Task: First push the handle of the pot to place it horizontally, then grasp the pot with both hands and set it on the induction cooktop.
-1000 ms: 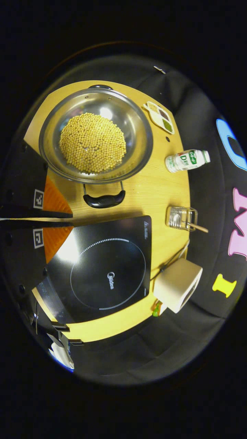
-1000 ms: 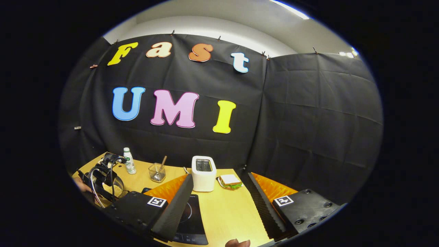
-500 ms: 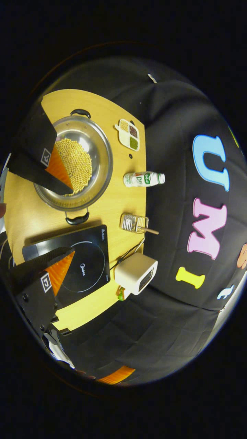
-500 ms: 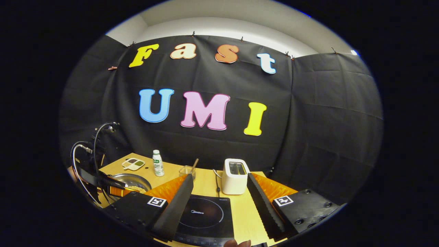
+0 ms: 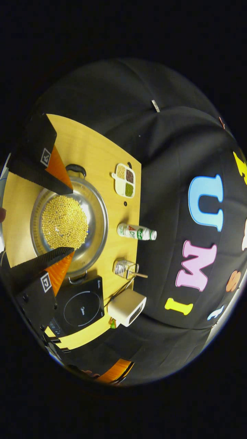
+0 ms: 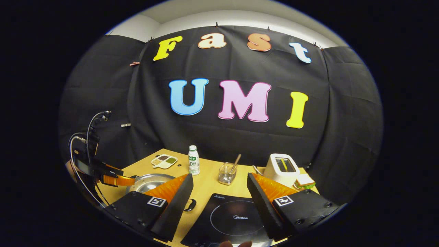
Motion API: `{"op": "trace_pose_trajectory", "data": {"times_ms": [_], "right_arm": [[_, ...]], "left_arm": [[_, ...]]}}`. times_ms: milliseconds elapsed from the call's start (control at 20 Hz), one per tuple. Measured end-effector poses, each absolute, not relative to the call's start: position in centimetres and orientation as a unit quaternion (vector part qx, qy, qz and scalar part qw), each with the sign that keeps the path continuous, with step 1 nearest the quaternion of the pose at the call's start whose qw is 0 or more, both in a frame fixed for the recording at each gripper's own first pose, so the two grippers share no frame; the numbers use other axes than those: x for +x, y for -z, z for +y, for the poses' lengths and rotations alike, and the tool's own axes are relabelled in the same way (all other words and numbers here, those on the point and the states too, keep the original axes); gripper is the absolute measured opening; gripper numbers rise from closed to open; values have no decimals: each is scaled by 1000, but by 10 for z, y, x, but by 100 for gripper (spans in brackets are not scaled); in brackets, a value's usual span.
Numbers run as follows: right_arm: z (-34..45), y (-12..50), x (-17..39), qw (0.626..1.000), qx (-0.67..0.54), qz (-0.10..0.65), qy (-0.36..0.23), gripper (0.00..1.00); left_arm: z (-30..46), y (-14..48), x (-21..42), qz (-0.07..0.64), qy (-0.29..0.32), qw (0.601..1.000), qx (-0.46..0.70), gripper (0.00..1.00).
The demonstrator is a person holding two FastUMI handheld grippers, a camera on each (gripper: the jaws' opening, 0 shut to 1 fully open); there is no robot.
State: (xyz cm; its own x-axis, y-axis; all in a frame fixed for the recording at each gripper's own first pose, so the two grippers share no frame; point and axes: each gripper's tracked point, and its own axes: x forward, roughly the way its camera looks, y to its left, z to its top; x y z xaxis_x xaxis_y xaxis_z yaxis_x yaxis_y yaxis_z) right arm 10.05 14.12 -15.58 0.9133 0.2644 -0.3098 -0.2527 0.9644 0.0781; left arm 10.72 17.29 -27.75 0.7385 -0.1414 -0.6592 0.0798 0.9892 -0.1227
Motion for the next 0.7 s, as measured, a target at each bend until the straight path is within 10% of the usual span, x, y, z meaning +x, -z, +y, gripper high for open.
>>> {"op": "trace_pose_trajectory", "data": {"times_ms": [700], "right_arm": [[246, 331, 127, 906, 59, 383, -168, 100]], "left_arm": [[255, 396, 164, 469, 62, 880, -47, 94]]}}
